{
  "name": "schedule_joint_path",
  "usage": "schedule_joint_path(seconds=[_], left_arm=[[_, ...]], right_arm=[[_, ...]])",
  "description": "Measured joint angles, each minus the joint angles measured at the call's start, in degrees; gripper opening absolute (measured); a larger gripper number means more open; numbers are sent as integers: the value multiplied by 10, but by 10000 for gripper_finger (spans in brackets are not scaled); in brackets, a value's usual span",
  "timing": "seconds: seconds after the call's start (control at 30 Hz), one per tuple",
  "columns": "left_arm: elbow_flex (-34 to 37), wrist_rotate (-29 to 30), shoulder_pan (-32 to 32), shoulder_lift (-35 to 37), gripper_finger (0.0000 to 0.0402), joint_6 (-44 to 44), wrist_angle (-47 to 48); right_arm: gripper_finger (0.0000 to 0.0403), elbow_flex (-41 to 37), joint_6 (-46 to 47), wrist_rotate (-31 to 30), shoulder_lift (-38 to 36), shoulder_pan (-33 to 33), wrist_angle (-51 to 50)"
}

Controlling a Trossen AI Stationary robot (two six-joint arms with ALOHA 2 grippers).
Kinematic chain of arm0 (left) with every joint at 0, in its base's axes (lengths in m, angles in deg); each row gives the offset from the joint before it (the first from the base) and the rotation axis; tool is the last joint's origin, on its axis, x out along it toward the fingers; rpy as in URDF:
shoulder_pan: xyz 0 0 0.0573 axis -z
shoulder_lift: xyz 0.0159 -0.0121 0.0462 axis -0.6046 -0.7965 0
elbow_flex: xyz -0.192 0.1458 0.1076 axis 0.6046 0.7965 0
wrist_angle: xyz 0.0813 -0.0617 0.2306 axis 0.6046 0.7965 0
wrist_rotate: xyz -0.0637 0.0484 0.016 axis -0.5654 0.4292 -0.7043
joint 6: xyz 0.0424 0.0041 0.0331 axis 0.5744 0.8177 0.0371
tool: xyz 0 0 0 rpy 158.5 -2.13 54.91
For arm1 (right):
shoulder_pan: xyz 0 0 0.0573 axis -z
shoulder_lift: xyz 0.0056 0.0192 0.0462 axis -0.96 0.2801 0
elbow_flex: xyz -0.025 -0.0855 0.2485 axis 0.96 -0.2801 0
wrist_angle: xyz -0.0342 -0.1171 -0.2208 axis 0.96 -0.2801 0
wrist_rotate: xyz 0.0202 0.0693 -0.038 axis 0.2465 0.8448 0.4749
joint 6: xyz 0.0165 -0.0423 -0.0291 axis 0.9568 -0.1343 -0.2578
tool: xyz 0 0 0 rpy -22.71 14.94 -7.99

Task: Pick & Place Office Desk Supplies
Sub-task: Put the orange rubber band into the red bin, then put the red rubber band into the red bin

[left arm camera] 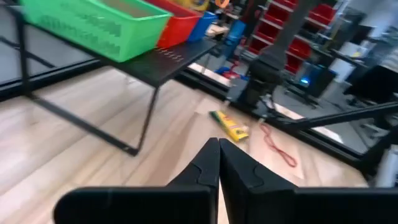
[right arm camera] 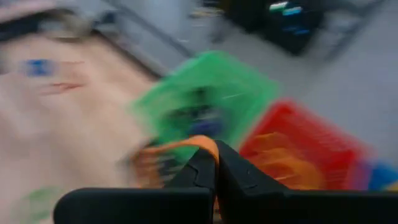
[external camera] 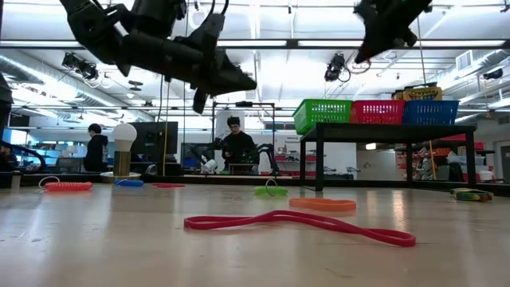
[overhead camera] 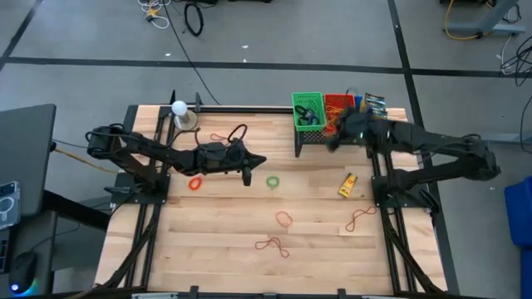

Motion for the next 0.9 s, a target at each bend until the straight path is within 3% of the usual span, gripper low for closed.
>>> schedule_joint_path(seconds=[0.13, 0.33, 0.6, 0.9], left_arm=[[10, 39, -1, 0, 12, -3, 2], [10, 53, 1, -5, 11, -9, 5], [10, 62, 5, -5, 12, -9, 10], [10, 62, 5, -5, 12, -10, 11]], right_arm=[[4, 5, -104, -8, 9, 124, 14], [4, -6, -173, 79, 64, 270, 19], [34, -6, -143, 127, 124, 321, 30], [146, -6, -127, 101, 123, 320, 31]])
